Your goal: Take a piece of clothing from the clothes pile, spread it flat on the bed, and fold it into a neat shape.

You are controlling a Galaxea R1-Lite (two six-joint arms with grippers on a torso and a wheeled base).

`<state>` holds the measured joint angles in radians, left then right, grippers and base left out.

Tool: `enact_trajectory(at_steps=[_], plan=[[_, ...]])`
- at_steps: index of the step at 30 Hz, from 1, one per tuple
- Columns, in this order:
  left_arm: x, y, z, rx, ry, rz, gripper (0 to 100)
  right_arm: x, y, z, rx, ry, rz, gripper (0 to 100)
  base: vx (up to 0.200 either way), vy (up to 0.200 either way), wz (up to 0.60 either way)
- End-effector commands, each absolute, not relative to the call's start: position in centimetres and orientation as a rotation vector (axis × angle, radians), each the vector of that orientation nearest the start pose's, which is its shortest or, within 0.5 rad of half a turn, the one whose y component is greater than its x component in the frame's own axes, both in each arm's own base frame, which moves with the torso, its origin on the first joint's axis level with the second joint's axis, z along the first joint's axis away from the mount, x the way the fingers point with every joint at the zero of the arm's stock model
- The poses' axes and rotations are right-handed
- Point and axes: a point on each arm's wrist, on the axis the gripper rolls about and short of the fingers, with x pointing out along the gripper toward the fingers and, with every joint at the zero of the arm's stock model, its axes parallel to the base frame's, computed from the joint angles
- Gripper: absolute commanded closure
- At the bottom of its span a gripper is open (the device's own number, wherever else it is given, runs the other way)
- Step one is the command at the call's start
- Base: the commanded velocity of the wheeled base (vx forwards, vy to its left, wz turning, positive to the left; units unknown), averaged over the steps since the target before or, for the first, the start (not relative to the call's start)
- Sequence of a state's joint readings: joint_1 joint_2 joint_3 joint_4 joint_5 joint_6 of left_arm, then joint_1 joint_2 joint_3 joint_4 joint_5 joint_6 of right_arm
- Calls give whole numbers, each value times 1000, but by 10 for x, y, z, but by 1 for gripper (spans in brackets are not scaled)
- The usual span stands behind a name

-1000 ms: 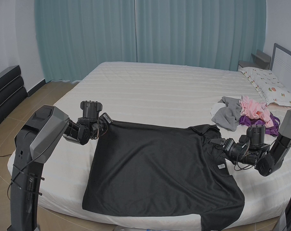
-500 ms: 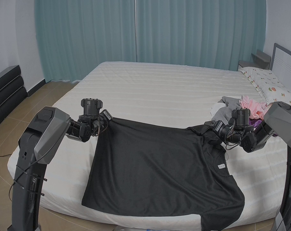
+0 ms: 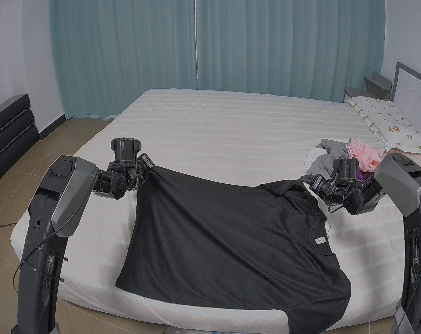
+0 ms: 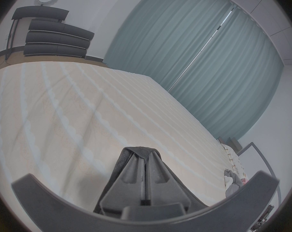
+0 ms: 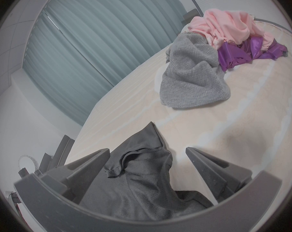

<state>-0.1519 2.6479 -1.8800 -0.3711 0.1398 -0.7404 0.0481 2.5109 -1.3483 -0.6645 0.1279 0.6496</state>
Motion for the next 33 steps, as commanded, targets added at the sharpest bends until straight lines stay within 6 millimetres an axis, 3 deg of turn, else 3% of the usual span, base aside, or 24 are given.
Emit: enact_trajectory(at_steps=[1,7,8,16,33], plan=[[532,-78,31,-672,382,137,100,472,29,-14,652,557,9,0,0,0,0],[531,-78,30,-669,397,143,100,474,31,-17,632,560,19,0,0,0,0],[531,-78,29,-668,400,144,100,473,31,-17,625,561,20,100,0,0,0],[531,-78,25,-667,407,148,100,474,28,-22,568,566,23,100,0,0,0],[543,-80,22,-671,360,144,100,514,5,18,610,302,-68,100,0,0,0]])
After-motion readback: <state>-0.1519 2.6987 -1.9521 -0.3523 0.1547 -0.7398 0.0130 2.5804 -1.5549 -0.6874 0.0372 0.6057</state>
